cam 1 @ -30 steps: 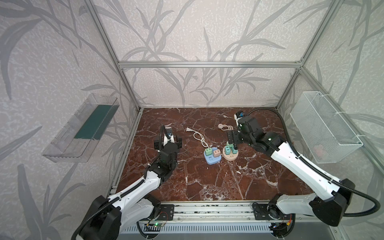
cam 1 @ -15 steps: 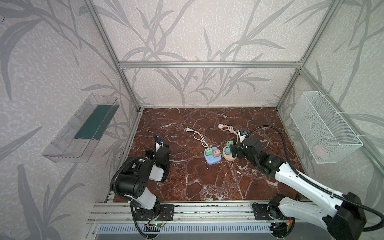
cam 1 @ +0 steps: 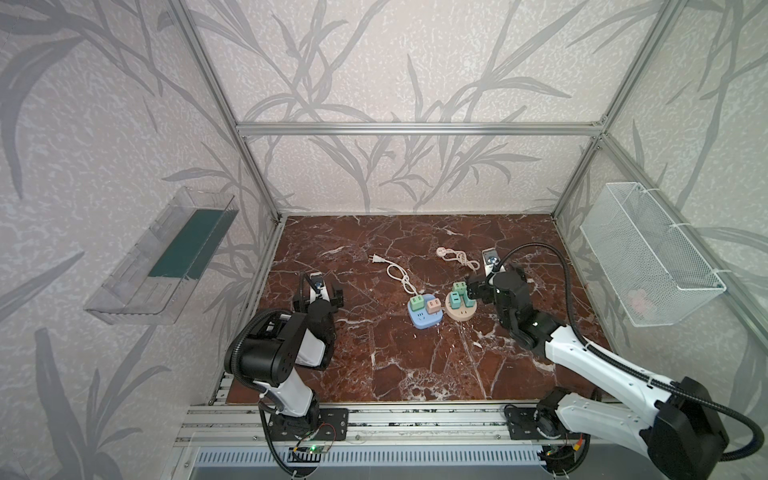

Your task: Insert the plug

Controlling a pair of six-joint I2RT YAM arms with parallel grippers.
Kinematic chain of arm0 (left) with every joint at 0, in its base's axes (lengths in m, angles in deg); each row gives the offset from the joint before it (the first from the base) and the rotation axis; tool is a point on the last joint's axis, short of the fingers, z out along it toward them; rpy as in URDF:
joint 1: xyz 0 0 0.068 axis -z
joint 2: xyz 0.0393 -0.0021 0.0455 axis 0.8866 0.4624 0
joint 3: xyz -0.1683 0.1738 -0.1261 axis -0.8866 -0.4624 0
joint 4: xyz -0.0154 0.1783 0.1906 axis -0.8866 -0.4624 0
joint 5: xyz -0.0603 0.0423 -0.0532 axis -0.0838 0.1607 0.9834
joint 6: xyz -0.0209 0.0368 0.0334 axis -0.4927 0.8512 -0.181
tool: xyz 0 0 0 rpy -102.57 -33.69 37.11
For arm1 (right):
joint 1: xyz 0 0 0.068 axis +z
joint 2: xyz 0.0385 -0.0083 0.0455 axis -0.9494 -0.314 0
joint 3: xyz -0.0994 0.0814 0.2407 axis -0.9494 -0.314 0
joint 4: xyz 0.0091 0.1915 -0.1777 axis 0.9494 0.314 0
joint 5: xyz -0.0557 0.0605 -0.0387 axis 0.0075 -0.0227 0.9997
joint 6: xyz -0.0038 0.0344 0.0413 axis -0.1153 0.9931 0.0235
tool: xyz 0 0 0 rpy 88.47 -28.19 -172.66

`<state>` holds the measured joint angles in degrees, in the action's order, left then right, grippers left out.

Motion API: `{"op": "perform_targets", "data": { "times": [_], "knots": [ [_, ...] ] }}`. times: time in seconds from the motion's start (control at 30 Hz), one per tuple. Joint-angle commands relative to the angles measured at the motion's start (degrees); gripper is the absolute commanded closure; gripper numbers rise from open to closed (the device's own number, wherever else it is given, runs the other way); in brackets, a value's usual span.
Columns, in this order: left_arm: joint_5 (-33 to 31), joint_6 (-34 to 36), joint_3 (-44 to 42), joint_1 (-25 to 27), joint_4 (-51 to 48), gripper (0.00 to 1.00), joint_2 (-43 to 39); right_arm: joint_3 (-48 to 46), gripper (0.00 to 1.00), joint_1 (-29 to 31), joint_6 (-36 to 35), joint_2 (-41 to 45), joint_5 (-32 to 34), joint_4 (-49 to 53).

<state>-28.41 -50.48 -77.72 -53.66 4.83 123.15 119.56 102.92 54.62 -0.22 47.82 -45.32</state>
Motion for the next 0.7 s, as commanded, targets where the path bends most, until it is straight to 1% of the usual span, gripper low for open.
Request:
{"op": "perform_targets", "data": {
  "times": [0.0,0.07,0.1,0.13,0.17,0.2,0.23,0.27,0.3,0.33,0.37,0.4,0.43,0.47,0.53,0.57,0.63,0.67],
  "knots": [
    [0.9,-0.4,0.8,-0.3,3.1,0.01,0.2,-4.2,0.01,-5.1,-7.2,-7.1,3.1,-18.2],
    [1.0,-0.4,0.7,-0.3,3.1,0.01,0.2,-7.6,0.01,-7.1,-8.2,-13.4,4.9,-28.3],
    [0.9,-0.4,0.8,-0.4,3.1,0.01,0.3,-9.9,0.01,-8.1,-8.8,-15.9,4.1,-35.4],
    [0.9,-0.4,0.7,-0.4,3.0,0.01,0.2,-12.3,0.01,-9.0,-9.2,-17.9,1.7,-41.1],
    [0.9,-0.4,0.7,-0.3,3.0,0.01,0.2,-14.1,0.01,-10.3,-7.1,-19.1,-0.5,-43.8],
    [0.9,-0.4,0.8,-0.4,3.0,0.01,0.2,-16.8,0.01,-12.3,-4.9,-19.5,-7.7,-45.0],
    [0.9,-0.4,0.8,-0.3,3.0,0.01,0.2,-20.0,0.01,-14.5,-2.7,-20.7,-13.1,-49.6],
    [0.9,-0.4,0.8,-0.4,3.0,0.01,0.2,-22.9,0.01,-17.5,-0.3,-23.5,-16.8,-57.5],
    [0.9,-0.4,0.8,-0.3,3.0,0.01,0.2,-23.3,0.01,-19.3,0.7,-27.9,-18.5,-62.9],
    [0.9,-0.4,0.8,-0.3,3.0,0.01,0.2,-22.5,0.01,-19.1,-0.6,-30.2,-17.2,-66.2],
    [0.9,-0.4,0.9,-0.4,3.0,0.01,0.2,-20.7,0.01,-18.1,-0.9,-27.1,-17.4,-58.0],
    [0.9,-0.3,0.8,-0.4,3.0,0.01,0.3,-17.3,0.01,-18.6,0.2,-24.2,-19.2,-47.1],
    [0.9,-0.3,0.9,-0.4,3.0,0.01,0.2,-15.4,0.01,-20.2,1.7,-22.8,-21.7,-41.1],
    [1.0,-0.3,0.9,-0.4,2.9,0.01,0.4,-14.7,0.01,-21.0,2.5,-22.9,-22.1,-39.3],
    [0.9,-0.3,0.9,-0.4,2.9,0.01,0.3,-16.7,0.01,-21.0,1.5,-26.0,-22.0,-48.3],
    [1.0,-0.3,0.9,-0.4,3.0,0.01,0.3,-17.4,0.01,-20.1,0.9,-26.3,-20.6,-50.5],
    [1.0,-0.3,0.9,-0.4,3.1,0.01,0.3,-17.6,0.01,-19.8,1.0,-25.5,-20.1,-49.3],
    [1.0,-0.3,0.9,-0.4,3.0,0.01,0.3,-17.7,0.01,-19.8,0.4,-26.6,-20.3,-51.2]
  ]
}}
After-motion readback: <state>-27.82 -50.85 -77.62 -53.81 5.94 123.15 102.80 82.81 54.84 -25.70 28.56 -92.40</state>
